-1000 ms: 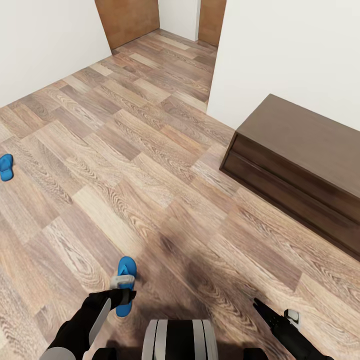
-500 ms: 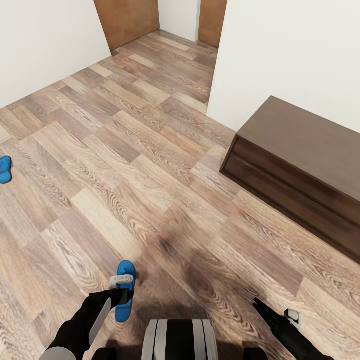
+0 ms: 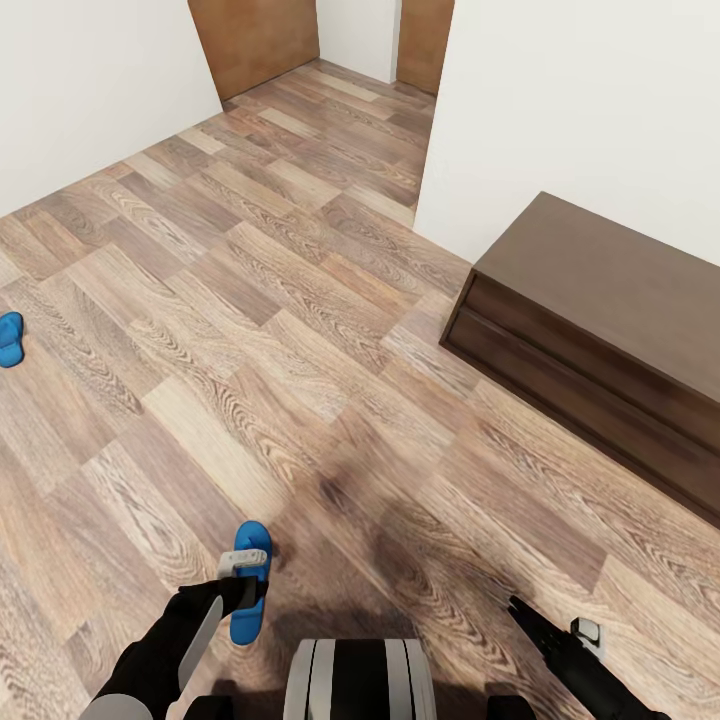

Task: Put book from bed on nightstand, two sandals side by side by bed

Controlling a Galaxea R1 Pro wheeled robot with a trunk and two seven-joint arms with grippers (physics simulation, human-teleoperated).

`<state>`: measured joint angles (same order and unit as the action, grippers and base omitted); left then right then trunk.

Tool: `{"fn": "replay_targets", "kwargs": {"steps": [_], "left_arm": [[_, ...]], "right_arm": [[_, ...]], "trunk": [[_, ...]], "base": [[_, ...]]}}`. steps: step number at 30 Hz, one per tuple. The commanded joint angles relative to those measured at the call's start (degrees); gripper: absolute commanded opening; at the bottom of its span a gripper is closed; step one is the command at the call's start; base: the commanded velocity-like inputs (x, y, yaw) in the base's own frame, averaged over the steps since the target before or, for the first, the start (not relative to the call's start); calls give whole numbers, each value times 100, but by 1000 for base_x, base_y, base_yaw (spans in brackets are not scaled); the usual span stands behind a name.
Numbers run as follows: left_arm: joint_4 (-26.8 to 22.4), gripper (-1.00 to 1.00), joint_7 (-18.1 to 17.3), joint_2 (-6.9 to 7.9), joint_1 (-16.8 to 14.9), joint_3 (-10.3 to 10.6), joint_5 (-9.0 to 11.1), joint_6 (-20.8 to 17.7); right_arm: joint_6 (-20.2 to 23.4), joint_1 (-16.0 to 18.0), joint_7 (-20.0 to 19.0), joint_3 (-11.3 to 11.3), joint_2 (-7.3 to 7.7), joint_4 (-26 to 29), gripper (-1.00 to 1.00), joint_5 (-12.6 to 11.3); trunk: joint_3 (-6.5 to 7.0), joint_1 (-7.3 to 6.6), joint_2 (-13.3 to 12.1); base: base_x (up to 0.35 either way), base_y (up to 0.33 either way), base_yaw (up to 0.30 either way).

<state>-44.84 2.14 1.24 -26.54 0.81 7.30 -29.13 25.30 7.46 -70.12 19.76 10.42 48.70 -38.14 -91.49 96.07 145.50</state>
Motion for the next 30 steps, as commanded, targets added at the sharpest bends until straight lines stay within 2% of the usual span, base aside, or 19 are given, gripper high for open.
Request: {"fn": "replay_targets", "kwargs": {"steps": [1, 21, 30], "left_arm": [[-8, 100, 23, 2, -2, 8, 58, -27], [-17, 100, 24, -20, 0, 7, 61, 1], [-17, 100, 29, -18, 0, 7, 59, 3]], "right_arm": [[54, 1, -11, 2, 1, -1, 100, -27], [54, 1, -10, 2, 4, -1, 100, -33], [54, 1, -10, 2, 4, -1, 100, -29]], "trunk": [[-3, -1, 1], [-3, -1, 1], [-202, 22, 13]], "base": [[0, 0, 0], [0, 0, 0], [0, 0, 0]]}}
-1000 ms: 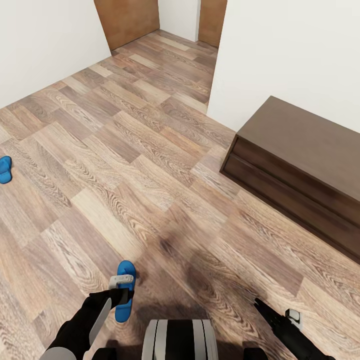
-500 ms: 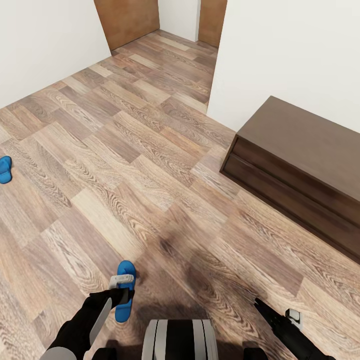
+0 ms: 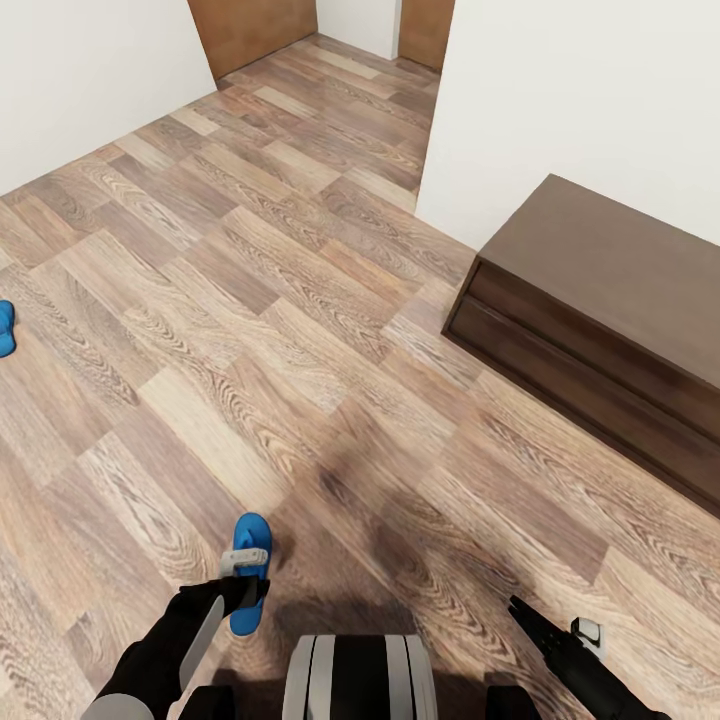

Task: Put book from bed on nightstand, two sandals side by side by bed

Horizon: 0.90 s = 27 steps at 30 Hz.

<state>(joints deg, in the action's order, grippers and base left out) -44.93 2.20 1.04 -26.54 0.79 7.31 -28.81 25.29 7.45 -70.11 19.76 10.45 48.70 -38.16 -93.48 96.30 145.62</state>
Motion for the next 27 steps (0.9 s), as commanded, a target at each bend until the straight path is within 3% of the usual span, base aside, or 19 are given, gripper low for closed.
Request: {"fn": "replay_targets", "kwargs": {"steps": [1, 27], "left_arm": [[-8, 100, 24, 1, 0, 8, 58, -28], [-20, 100, 26, 31, 0, 8, 51, -28]], "right_arm": [[55, 2, -11, 1, 1, -1, 100, -27], [55, 1, -11, 1, 1, -1, 100, -23]], "trunk": [[-4, -1, 1], [-4, -1, 1]], "base": [[0, 0, 0], [0, 0, 0]]}}
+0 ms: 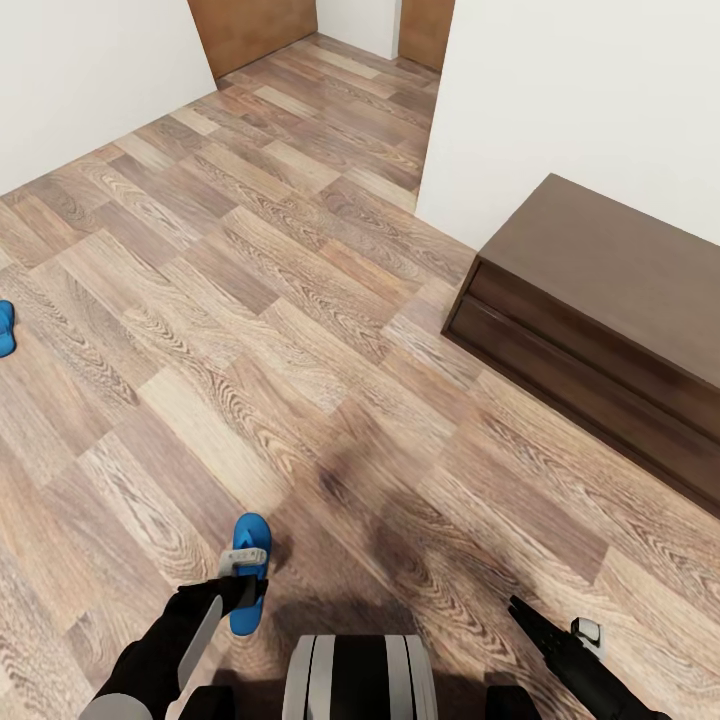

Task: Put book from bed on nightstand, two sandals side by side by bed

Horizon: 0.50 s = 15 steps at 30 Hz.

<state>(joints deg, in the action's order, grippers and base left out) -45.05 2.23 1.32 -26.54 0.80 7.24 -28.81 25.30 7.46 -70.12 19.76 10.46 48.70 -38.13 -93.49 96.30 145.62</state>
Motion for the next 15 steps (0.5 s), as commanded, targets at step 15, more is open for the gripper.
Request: {"fn": "replay_targets", "kwargs": {"steps": [15], "left_arm": [[-13, 100, 23, 0, -7, 8, 64, -28]], "right_arm": [[54, 2, -11, 2, 0, -1, 100, -20]], "trunk": [[-224, 25, 14]], "base": [[0, 0, 0]]}}
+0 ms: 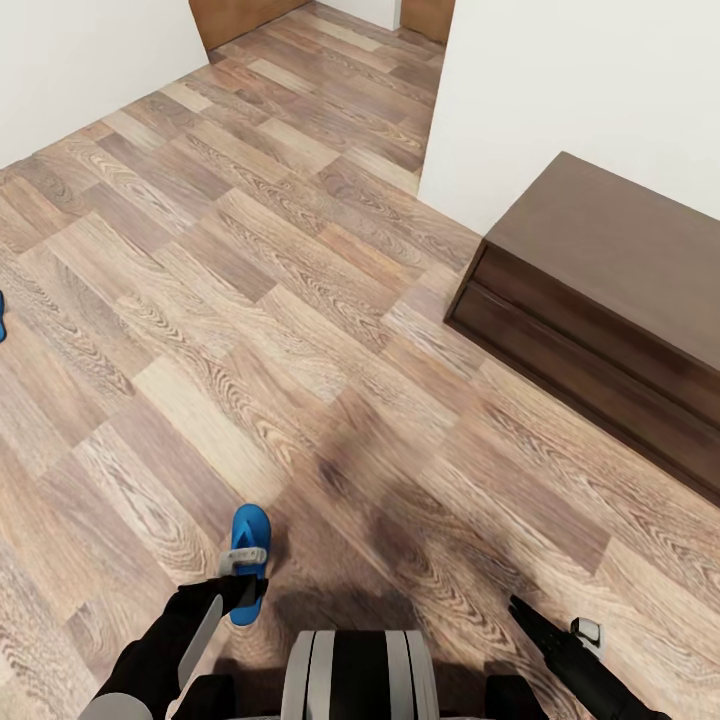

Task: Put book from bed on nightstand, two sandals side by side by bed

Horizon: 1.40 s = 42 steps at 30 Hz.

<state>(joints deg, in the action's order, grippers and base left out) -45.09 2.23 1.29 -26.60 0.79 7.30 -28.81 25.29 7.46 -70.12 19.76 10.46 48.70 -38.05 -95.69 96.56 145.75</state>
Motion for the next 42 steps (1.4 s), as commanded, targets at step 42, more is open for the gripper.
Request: {"fn": "replay_targets", "kwargs": {"steps": [42], "left_arm": [[-6, 100, 17, -21, -3, 8, 67, -28]], "right_arm": [[55, -7, -11, 4, 0, -1, 100, -27]], "trunk": [[-92, 9, 7]], "base": [[0, 0, 0]]}}
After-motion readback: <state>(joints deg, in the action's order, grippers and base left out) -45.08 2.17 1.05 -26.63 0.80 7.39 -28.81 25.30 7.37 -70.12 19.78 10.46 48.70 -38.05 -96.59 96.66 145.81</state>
